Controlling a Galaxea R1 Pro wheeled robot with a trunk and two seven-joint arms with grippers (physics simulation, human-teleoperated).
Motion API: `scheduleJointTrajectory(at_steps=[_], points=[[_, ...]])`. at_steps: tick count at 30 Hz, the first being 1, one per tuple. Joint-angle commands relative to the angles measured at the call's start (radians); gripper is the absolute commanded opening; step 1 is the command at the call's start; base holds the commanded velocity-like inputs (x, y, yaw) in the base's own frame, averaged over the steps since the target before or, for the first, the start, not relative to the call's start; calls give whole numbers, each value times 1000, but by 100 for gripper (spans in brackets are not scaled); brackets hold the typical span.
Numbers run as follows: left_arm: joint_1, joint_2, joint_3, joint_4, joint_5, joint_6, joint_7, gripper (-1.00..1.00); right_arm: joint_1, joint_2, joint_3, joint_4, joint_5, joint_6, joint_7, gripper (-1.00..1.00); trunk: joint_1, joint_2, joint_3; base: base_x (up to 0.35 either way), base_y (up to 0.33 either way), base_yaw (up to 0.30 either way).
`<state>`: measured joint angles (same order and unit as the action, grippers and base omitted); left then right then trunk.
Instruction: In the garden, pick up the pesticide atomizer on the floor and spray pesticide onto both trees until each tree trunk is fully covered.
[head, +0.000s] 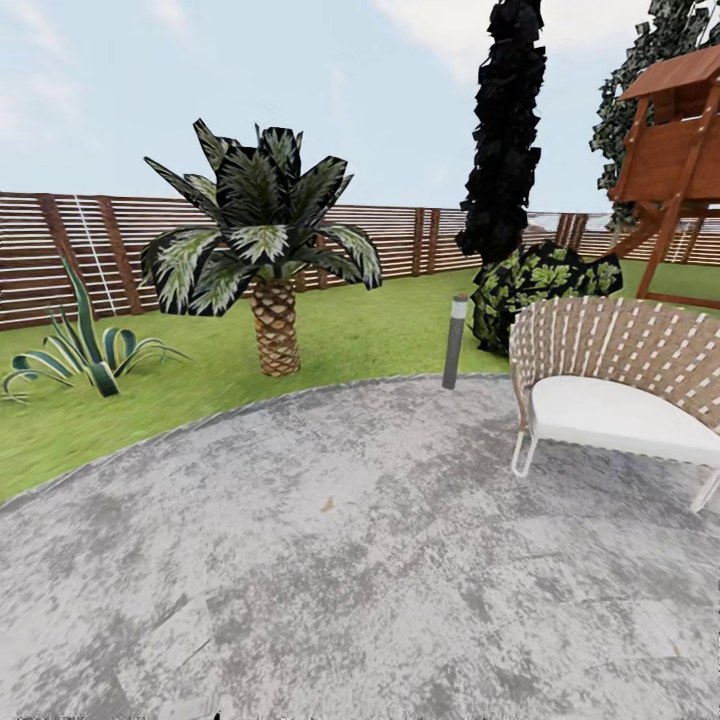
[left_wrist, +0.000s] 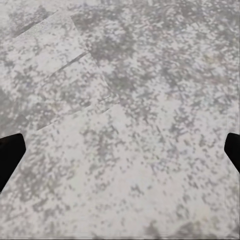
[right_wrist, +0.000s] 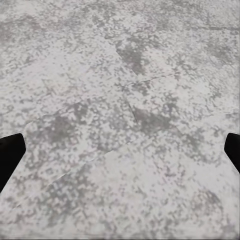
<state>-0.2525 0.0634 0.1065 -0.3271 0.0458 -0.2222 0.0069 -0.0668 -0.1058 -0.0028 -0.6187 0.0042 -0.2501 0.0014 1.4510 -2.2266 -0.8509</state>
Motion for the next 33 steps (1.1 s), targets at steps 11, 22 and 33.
scheduleJointTrajectory(at_steps=[11,22,33], points=[[-1,0,-1,1,5,-3,1,100,0,0,0,1,0,-3,0,100,-1,0,-1,-137,88,9],[-1,-2,-2,1,5,-3,1,100,0,0,0,1,0,-4,-1,100,-1,0,-1,-22,19,0],[-1,-1,-1,2,5,-3,1,100,0,-2,-2,1,0,-4,-3,100,-1,0,-1,-109,-69,0]])
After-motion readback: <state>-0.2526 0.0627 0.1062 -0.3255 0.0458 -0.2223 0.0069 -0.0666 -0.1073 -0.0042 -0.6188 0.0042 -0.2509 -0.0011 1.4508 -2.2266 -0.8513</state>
